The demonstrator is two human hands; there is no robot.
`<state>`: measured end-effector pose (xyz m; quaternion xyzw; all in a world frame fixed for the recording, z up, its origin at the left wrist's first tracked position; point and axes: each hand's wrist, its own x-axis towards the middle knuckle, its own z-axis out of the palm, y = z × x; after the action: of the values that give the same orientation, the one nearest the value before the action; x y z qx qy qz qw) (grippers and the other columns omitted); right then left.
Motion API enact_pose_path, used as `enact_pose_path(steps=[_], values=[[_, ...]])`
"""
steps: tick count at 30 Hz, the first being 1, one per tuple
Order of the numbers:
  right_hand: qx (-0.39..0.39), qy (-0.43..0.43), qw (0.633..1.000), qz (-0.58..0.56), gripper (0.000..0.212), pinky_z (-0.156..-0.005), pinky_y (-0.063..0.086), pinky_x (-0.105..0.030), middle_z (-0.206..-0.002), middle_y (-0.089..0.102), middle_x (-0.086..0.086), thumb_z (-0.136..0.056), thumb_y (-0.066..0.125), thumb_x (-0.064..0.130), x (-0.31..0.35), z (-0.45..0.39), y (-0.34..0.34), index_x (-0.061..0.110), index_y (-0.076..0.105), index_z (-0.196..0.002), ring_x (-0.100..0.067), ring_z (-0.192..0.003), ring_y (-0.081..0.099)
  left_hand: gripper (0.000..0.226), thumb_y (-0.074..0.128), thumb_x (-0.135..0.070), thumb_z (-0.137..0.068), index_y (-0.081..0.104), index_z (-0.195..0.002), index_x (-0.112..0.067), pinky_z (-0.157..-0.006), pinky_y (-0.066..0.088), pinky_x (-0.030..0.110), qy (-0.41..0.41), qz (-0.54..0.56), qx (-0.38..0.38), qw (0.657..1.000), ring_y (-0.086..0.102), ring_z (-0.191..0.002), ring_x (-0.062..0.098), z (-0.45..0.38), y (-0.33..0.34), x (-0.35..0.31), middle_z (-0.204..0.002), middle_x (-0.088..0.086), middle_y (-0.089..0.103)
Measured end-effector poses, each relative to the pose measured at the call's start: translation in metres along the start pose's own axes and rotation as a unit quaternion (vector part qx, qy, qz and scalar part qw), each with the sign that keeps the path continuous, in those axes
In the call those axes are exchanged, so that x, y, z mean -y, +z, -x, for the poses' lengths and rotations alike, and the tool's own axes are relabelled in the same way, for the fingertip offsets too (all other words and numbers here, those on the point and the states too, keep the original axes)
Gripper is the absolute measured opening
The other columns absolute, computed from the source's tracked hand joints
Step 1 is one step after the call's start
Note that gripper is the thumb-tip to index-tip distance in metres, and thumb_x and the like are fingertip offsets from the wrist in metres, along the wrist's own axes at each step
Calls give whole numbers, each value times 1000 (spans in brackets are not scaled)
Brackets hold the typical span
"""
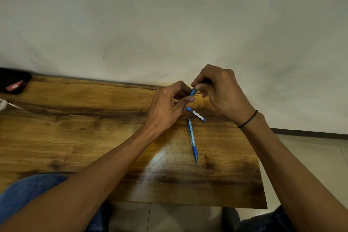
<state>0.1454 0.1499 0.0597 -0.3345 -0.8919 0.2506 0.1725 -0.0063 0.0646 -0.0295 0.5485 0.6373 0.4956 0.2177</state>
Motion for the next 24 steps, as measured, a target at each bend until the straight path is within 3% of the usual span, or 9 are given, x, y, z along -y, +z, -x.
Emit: enact_pose_path(steps=[3,5,10,14,16,18,21,23,24], values=[[-20,5,999,-32,12,-64,56,-17,-94,69,-5,-98,66,-3,-2,0,-1,3,76,-100,-3,-69,64,13,79,-28,-94,73,-100,-18,-66,56,15,-9,12,-5,1000,73,-84,0,-1,1,-2,-89,-13,75],[-38,9,997,-74,9,-65,59,-21,-95,70,-3,-99,68,2,-4,0,-1,4,76,-102,-9,-72,68,13,79,-27,-94,73,-101,-17,-68,58,19,-11,30,-8,999,74,-84,3,-3,1,-3,-90,-12,76],[-84,52,977,-187,13,-76,64,-34,-96,75,-4,-98,73,12,-4,-2,8,6,76,-110,-16,-89,72,12,81,-25,-93,72,-100,-24,-64,52,10,-12,70,-28,997,75,-85,3,-7,-5,-9,-89,-16,76],[-73,50,975,-202,10,-78,59,-24,-94,75,1,-100,69,10,-2,-3,16,4,76,-105,-11,-92,71,14,83,-23,-91,74,-102,-20,-64,53,9,-13,88,-46,995,76,-83,1,-7,-6,-11,-88,-15,77],[-90,57,964,-242,11,-79,59,-25,-94,74,-4,-102,65,6,-1,-3,17,-1,72,-107,-17,-92,72,14,83,-28,-91,75,-100,-19,-65,54,10,-19,94,-61,993,76,-83,1,-9,-7,-13,-88,-15,78],[-108,65,948,-292,12,-82,61,-31,-94,75,-13,-105,60,4,1,-3,16,-6,66,-109,-22,-92,75,18,80,-32,-93,77,-98,-16,-69,58,16,-17,100,-79,992,76,-84,4,-11,-9,-15,-88,-11,78],[-131,79,920,-360,14,-85,63,-36,-90,73,-13,-110,51,10,5,-3,9,-2,59,-112,-24,-92,76,28,69,-38,-100,75,-99,-11,-73,64,31,-44,142,-101,984,78,-83,14,-14,-14,-17,-87,0,79],[-126,103,870,-465,18,-85,62,-43,-85,63,-10,-114,42,17,12,-2,6,5,55,-111,-27,-86,70,34,62,-38,-104,74,-98,-8,-71,63,30,-79,188,-130,970,79,-81,18,-17,-18,-15,-84,5,79],[-123,115,828,-535,21,-80,60,-41,-83,56,-8,-115,38,21,16,-2,4,9,54,-108,-24,-80,64,34,59,-37,-106,74,-97,-8,-71,62,29,-96,201,-146,964,78,-80,20,-18,-20,-13,-83,7,79]])
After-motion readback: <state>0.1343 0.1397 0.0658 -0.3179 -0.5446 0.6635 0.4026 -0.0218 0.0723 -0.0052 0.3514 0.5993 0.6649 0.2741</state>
